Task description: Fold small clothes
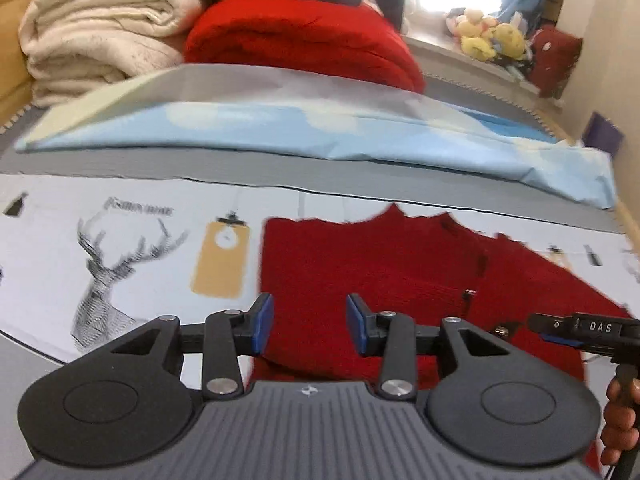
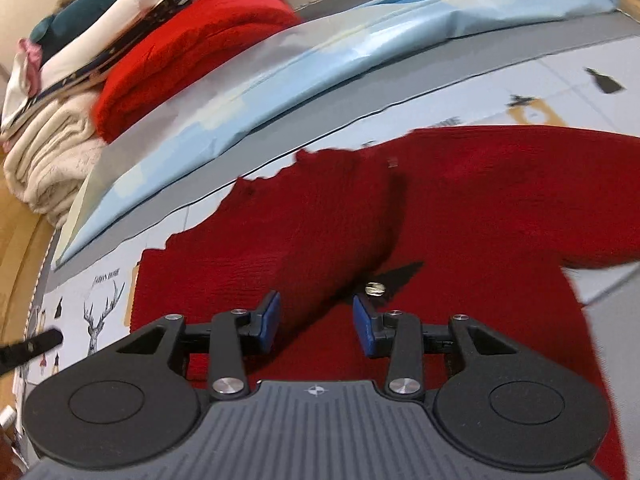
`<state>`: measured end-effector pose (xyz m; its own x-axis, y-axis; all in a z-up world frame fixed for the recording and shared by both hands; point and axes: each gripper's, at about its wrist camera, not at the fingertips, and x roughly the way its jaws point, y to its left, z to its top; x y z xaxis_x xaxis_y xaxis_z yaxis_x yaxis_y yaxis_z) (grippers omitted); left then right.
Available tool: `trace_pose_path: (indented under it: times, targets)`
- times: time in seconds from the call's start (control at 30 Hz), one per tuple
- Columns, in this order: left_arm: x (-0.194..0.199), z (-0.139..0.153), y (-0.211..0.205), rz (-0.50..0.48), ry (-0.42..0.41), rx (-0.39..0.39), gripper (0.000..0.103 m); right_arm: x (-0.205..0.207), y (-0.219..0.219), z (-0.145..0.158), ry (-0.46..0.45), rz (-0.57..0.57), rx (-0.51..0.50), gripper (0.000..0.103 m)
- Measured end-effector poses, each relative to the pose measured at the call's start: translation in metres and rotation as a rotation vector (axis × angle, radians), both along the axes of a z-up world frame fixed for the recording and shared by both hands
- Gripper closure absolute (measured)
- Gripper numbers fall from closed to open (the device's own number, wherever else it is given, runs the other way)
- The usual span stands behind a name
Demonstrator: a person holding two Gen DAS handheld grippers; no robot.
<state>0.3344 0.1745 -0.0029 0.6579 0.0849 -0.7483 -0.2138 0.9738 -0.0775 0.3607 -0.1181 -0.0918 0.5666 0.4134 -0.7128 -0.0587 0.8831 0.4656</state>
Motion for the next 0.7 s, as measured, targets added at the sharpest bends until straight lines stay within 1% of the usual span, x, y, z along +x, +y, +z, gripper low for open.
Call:
trace_pose_path:
  times: [0.03, 0.07, 0.1, 0.13, 0.2, 0.27, 0.3, 0.33, 0.37, 0.4, 0.47, 0.5, 0.57, 0.6, 0.63, 0.67, 0.7]
  targets:
    - [0.002, -0.003, 0.001, 0.003, 0.013, 0.001, 0.059, 0.005, 0.010, -0.003, -0.004, 0.007, -0.020, 0.056]
    - [0.004, -0.006, 0.003, 0.007, 0.032, -0.015, 0.059, 0.011, 0.022, -0.006, -0.013, 0.007, -0.049, 0.055]
    - [0.003, -0.006, 0.005, 0.007, 0.042, -0.037, 0.059, 0.018, 0.035, -0.009, -0.021, 0.003, -0.082, 0.051]
    - [0.004, -0.006, 0.007, 0.002, 0.044, -0.060, 0.059, 0.025, 0.047, -0.013, -0.020, 0.002, -0.106, 0.049]
    - [-0.002, -0.003, 0.006, -0.015, 0.034, -0.065, 0.058, 0.040, 0.075, -0.021, -0.017, 0.016, -0.176, 0.049]
    - [-0.002, 0.000, 0.008, -0.019, 0.029, -0.053, 0.058, 0.052, 0.099, -0.031, 0.007, 0.021, -0.284, 0.050]
    - [-0.002, 0.000, 0.011, -0.011, 0.024, -0.056, 0.058, 0.056, 0.108, -0.036, 0.029, 0.019, -0.344, 0.061]
    - [-0.002, 0.002, 0.015, -0.002, 0.022, -0.064, 0.058, 0.057, 0.113, -0.037, 0.033, 0.001, -0.394, 0.089]
    - [-0.002, 0.002, 0.019, 0.011, 0.022, -0.073, 0.058, 0.056, 0.114, -0.034, 0.015, -0.016, -0.408, 0.091]
    - [-0.002, 0.003, 0.023, 0.025, 0.023, -0.082, 0.058, 0.051, 0.110, -0.024, -0.035, -0.048, -0.397, 0.092]
    - [-0.002, 0.006, 0.030, 0.043, 0.018, -0.097, 0.058, 0.034, 0.098, 0.001, -0.192, -0.121, -0.361, 0.092]
    - [-0.002, 0.008, 0.031, 0.044, 0.015, -0.102, 0.058, 0.024, 0.087, 0.012, -0.258, -0.171, -0.328, 0.092]
    - [-0.003, 0.011, 0.031, 0.035, 0.011, -0.104, 0.058, 0.007, 0.060, 0.018, -0.329, -0.286, -0.261, 0.092]
    - [-0.004, 0.011, 0.031, 0.029, 0.011, -0.104, 0.058, 0.003, 0.049, 0.012, -0.327, -0.319, -0.247, 0.091]
    - [-0.004, 0.011, 0.031, 0.024, 0.012, -0.105, 0.058, 0.005, 0.038, 0.000, -0.280, -0.329, -0.235, 0.091]
    - [-0.004, 0.011, 0.031, 0.021, 0.016, -0.108, 0.058, 0.009, 0.028, -0.015, -0.204, -0.331, -0.222, 0.089]
    - [-0.004, 0.011, 0.031, 0.021, 0.020, -0.114, 0.058, 0.014, 0.017, -0.033, -0.108, -0.334, -0.193, 0.084]
